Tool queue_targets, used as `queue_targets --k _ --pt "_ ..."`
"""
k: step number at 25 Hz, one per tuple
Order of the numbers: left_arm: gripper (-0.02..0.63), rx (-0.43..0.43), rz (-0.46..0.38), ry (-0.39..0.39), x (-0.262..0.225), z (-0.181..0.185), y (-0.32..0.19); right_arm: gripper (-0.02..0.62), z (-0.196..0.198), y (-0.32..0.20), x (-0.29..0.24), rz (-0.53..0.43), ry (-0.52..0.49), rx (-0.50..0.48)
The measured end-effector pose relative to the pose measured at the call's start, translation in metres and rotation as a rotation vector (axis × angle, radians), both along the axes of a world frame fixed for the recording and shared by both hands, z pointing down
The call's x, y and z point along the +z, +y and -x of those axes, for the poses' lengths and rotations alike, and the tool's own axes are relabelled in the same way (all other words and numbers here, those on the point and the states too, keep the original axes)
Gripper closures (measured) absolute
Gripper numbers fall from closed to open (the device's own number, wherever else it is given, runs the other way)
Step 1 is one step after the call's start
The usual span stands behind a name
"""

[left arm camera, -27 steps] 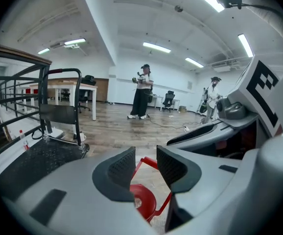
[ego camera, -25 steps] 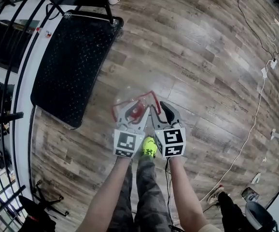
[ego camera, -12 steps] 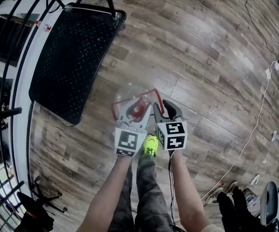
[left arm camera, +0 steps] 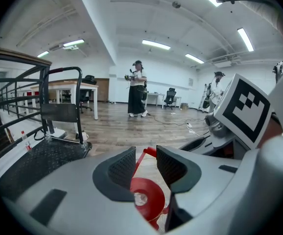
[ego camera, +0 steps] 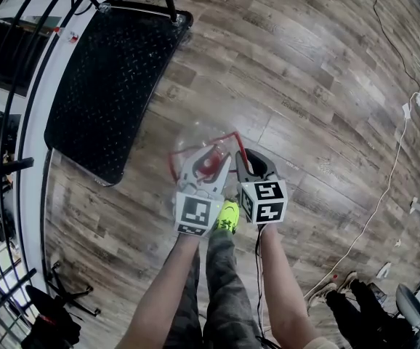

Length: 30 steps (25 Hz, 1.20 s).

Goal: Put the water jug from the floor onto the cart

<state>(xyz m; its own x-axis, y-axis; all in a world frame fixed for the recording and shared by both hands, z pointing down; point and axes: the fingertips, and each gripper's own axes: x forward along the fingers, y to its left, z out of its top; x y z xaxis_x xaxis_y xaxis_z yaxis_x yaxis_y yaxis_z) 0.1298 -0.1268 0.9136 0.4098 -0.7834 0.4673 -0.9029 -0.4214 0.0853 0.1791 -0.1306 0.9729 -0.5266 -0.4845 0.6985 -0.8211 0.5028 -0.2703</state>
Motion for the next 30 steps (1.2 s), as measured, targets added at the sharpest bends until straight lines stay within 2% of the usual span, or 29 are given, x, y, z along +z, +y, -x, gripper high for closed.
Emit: queue_targets --k 6,12,19,22,25,30 --pt "0.468 -0.002 0.009 0.007 -0.001 0.0 0.002 0.529 0.003 0.004 -0.008 -0.009 -0.001 -0.002" --pt "0.469 -0.008 0.016 0.007 -0.003 0.005 0.01 0.529 0.009 0.014 -0.019 -0.001 -0.048 0.009" --pt "0.482 -0.032 0.052 0.004 -0.014 0.019 0.034 0.529 0.031 0.029 -0.049 -0.007 -0.06 -0.031" --pt "0.494 -0.027 0.045 0.01 -0.032 0.02 0.03 0.528 0.032 0.024 -0.067 -0.014 -0.049 -0.035" --pt "0.545 -0.01 0.029 0.019 -0.058 0.019 0.023 0.528 0.031 0.014 -0.096 -0.025 -0.049 -0.023" --pt "0.591 0.014 -0.016 0.033 -0.12 0.018 0.017 0.528 0.028 0.006 -0.155 -0.038 -0.05 -0.022"
